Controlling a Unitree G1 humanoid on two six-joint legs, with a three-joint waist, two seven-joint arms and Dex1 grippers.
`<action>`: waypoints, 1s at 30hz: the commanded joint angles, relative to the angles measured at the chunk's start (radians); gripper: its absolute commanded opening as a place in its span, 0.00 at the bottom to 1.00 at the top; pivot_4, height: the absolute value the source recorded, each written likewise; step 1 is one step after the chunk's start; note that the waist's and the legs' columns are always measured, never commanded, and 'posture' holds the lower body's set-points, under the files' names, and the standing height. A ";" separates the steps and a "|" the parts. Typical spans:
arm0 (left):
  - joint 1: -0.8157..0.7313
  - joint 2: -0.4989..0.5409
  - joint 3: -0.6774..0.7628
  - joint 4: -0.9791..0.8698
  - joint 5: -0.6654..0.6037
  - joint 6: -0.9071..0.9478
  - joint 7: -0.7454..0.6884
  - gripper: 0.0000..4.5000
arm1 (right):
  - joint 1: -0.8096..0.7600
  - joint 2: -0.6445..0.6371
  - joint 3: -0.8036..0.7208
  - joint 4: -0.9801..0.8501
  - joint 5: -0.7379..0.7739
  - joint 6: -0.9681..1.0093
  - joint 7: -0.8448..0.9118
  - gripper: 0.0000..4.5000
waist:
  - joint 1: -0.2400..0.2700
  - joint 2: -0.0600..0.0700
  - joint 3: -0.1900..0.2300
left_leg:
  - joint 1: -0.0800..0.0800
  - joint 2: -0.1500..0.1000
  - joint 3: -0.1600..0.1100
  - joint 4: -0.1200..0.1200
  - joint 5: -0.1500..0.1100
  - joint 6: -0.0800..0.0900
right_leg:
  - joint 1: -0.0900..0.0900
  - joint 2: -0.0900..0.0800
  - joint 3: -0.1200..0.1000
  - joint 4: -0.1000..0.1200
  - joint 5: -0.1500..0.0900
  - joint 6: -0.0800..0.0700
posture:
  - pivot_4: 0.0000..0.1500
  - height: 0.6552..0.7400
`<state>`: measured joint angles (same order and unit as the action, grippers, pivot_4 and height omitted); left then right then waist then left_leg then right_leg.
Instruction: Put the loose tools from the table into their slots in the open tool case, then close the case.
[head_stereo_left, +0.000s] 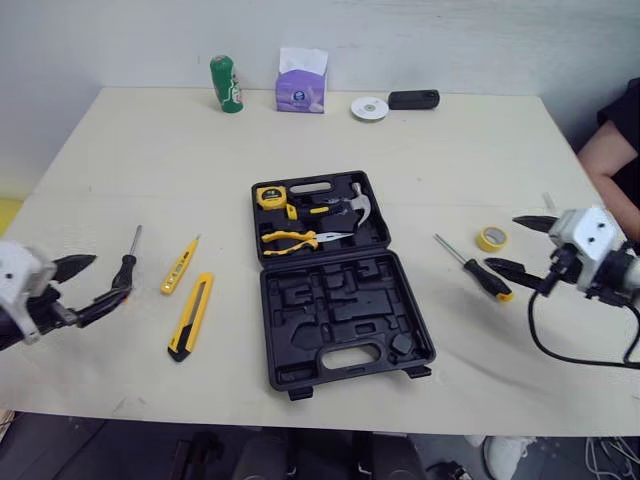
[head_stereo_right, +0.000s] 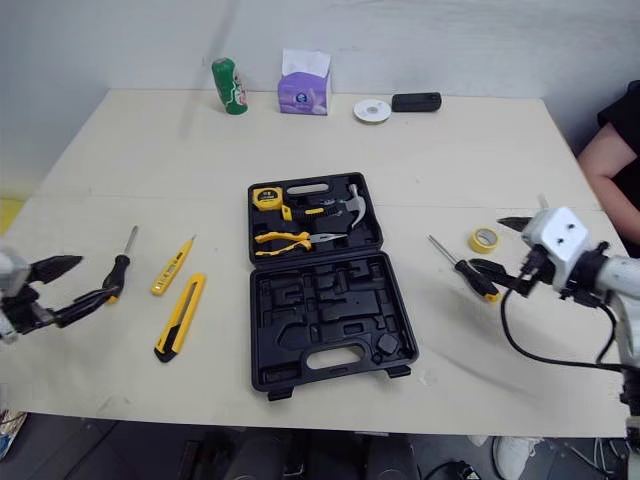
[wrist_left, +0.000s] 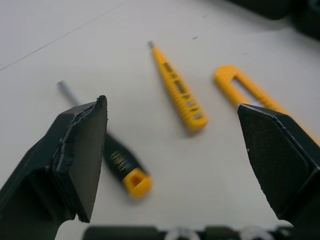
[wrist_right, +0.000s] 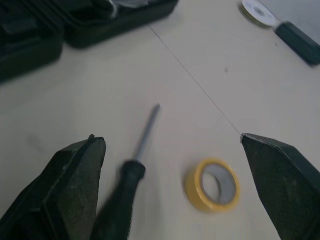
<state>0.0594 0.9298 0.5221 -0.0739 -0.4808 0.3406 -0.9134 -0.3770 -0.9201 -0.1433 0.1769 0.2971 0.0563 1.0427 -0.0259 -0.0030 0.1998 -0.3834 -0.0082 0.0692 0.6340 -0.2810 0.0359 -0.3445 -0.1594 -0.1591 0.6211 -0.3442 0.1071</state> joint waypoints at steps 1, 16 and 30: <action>-0.029 -0.006 -0.066 -0.115 -0.021 0.057 0.012 0.80 | -0.046 0.021 0.045 -0.066 -0.007 0.047 0.008 0.71 | 0.001 0.000 0.000 | 0.000 0.000 0.000 0.000 0.000 0.000 | 0.000 0.000 0.000 0.000 0.000 0.000 | 1.00 1.00; -0.298 -0.132 -0.439 -0.145 0.103 0.230 0.152 0.01 | -0.244 0.135 0.286 0.042 -0.239 0.037 -0.013 0.00 | 0.008 0.000 0.000 | -0.005 0.003 -0.001 0.010 0.000 -0.001 | -0.001 0.011 0.001 0.002 0.000 0.000 | 1.00 1.00; -0.461 -0.215 -0.576 -0.044 0.189 0.324 0.180 0.01 | -0.395 0.271 0.367 0.260 -0.371 0.020 -0.060 0.00 | 0.015 0.000 0.000 | -0.007 0.003 -0.002 0.013 0.000 -0.001 | -0.002 0.012 0.001 0.002 0.000 0.000 | 1.00 1.00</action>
<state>-0.3819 0.7149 -0.0489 -0.1068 -0.3036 0.6637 -0.7245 -0.7578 -0.6507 0.2259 0.4268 -0.0545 0.0854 0.9927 -0.0107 -0.0033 0.2000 -0.3906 -0.0047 0.0675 0.6470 -0.2810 0.0349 -0.3467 -0.1472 -0.1580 0.6234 -0.3441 0.1069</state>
